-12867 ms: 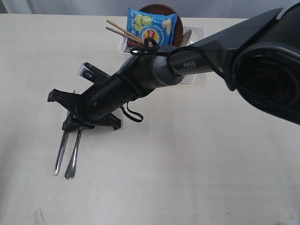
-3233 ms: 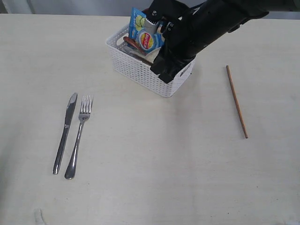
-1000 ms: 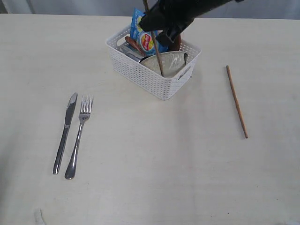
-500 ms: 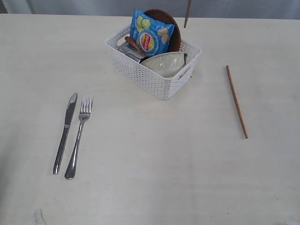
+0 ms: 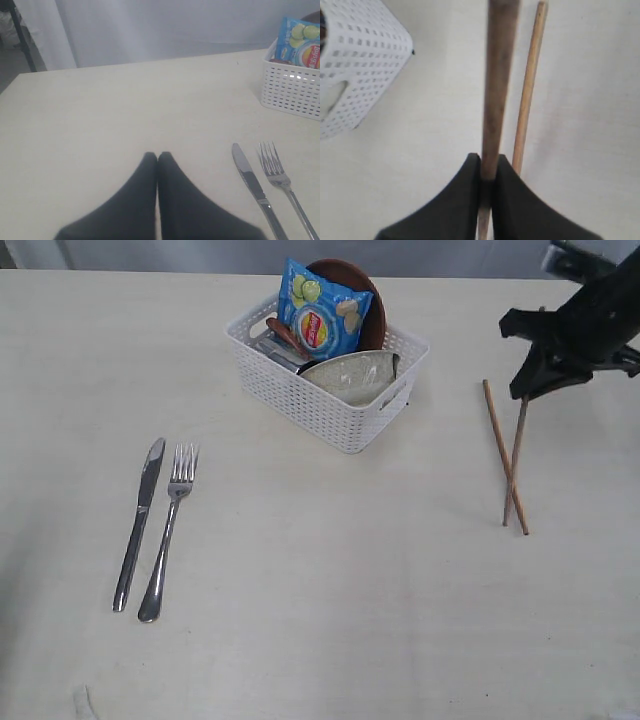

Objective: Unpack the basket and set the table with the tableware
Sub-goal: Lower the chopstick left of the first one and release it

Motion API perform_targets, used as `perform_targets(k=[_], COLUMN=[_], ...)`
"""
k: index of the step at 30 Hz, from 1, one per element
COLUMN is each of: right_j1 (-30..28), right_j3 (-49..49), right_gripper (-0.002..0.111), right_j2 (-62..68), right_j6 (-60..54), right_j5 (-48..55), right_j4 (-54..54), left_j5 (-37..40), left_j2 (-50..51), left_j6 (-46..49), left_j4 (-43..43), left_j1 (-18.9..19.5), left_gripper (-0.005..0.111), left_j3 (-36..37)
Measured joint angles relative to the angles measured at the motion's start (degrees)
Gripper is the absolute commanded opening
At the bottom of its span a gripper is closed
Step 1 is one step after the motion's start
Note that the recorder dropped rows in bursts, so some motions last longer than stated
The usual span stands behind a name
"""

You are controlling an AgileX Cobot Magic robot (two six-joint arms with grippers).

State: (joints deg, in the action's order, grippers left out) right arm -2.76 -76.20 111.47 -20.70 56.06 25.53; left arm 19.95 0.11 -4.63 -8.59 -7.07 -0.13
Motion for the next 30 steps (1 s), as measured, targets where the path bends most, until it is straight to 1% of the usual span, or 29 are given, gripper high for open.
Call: perform_targets(k=[4, 9, 11, 12, 13, 14, 15, 20, 24, 30], right_j1=[1.62, 4.34, 4.49, 4.47, 4.47, 4.47, 4.47, 4.47, 4.47, 4.75], right_j3=[0.0, 0.0, 0.0, 0.0, 0.0, 0.0, 0.0, 0.0, -0.39, -4.97], right_gripper=[0.0, 0.0, 0.009, 0.022, 0.029, 0.038, 0.039, 0.034, 0.034, 0.034], right_j2=[6.2, 8.21, 8.21, 8.21, 8.21, 8.21, 8.21, 8.21, 7.15, 1.93], right_j6=[-0.21, -0.65, -0.65, -0.65, -0.33, -0.21, 0.01, 0.29, 0.41, -1.57], right_j5=[-3.25, -9.27, -9.99, -10.19, -10.79, -11.03, -11.17, -11.5, -11.55, -8.31], right_j4=[0.0, 0.0, 0.0, 0.0, 0.0, 0.0, 0.0, 0.0, 0.0, 6.05], left_j5=[0.0, 0.0, 0.0, 0.0, 0.0, 0.0, 0.0, 0.0, 0.0, 0.0], left_j2=[0.0, 0.0, 0.0, 0.0, 0.0, 0.0, 0.0, 0.0, 0.0, 0.0], left_j6=[0.0, 0.0, 0.0, 0.0, 0.0, 0.0, 0.0, 0.0, 0.0, 0.0], left_j4=[0.0, 0.0, 0.0, 0.0, 0.0, 0.0, 0.0, 0.0, 0.0, 0.0], left_j1=[0.0, 0.0, 0.0, 0.0, 0.0, 0.0, 0.0, 0.0, 0.0, 0.0], left_gripper=[0.0, 0.0, 0.0, 0.0, 0.0, 0.0, 0.0, 0.0, 0.0, 0.0], left_j3=[0.0, 0.0, 0.0, 0.0, 0.0, 0.0, 0.0, 0.0, 0.0, 0.0])
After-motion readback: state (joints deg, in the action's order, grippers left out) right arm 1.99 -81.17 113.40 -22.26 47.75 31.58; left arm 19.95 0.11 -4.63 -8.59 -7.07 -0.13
